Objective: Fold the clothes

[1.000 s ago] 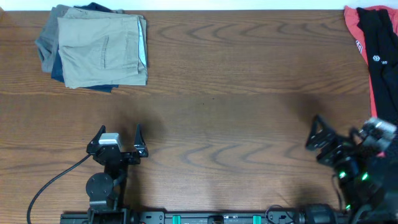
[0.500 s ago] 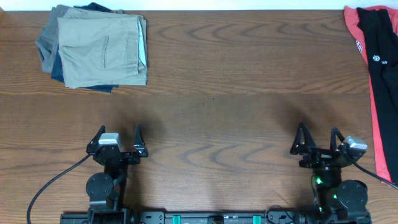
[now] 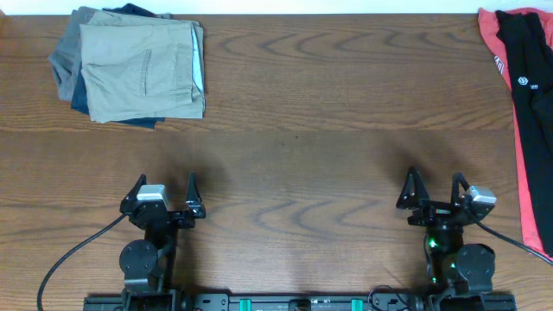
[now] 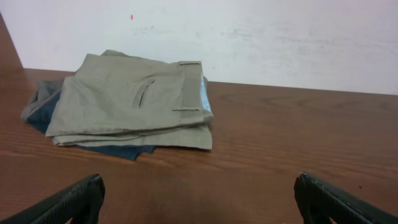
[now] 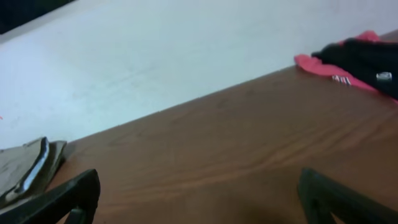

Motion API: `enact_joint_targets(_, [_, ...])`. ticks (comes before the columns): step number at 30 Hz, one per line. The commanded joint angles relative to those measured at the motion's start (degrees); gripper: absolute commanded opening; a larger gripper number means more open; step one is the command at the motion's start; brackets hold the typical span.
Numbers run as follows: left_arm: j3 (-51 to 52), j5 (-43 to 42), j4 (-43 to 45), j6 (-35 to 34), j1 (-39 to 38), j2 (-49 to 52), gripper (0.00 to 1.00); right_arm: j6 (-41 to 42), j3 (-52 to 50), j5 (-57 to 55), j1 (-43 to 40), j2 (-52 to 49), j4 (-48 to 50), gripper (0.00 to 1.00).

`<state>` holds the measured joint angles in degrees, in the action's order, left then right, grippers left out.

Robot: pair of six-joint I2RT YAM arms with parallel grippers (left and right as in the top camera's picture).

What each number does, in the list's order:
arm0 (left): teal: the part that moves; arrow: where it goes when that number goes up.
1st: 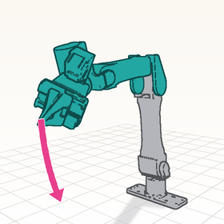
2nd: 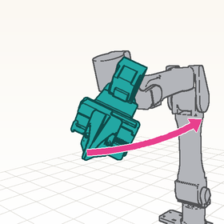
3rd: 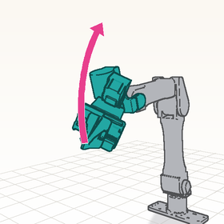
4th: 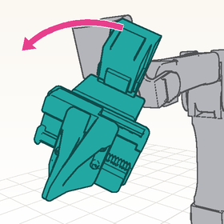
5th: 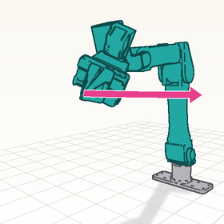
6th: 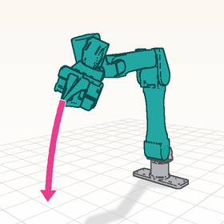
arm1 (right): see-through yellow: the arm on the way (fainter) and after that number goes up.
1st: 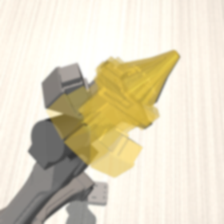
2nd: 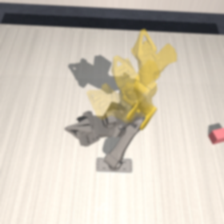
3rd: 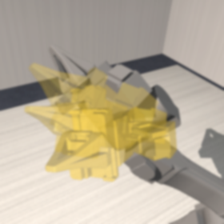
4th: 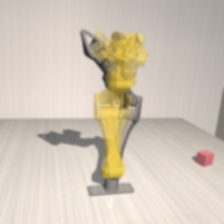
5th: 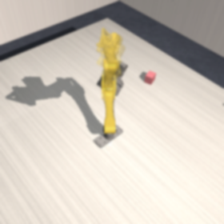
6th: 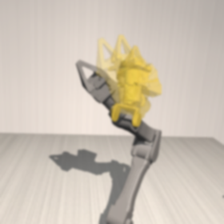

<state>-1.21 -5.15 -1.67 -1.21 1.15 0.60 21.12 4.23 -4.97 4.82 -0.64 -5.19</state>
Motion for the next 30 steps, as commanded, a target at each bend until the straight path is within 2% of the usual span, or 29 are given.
enact_joint_targets(1, [1.0,-0.2,-1.9,0.8,0.3,-0.4,0.98,-4.3,-3.8,-0.5,-0.8,0.3,3.7,0.99])
enact_joint_targets(3, [1.0,-0.2,-1.9,0.8,0.3,-0.4,0.98,-7.6,-3.9,0.3,-0.8,0.3,3.3,0.99])
enact_joint_targets(8, [1.0,-0.2,-1.9,0.8,0.3,-0.4,0.98,-23.0,-3.9,4.5,-0.8,0.4,1.8,0.99])
enact_joint_targets(10, [1.0,-0.2,-1.9,0.8,0.3,-0.4,0.98,-26.5,-3.9,4.6,-0.8,0.4,0.8,0.99])
enact_joint_targets(30, [1.0,-0.2,-1.9,0.8,0.3,-0.4,0.98,-25.2,-3.9,5.2,-3.0,0.3,0.9,0.99])
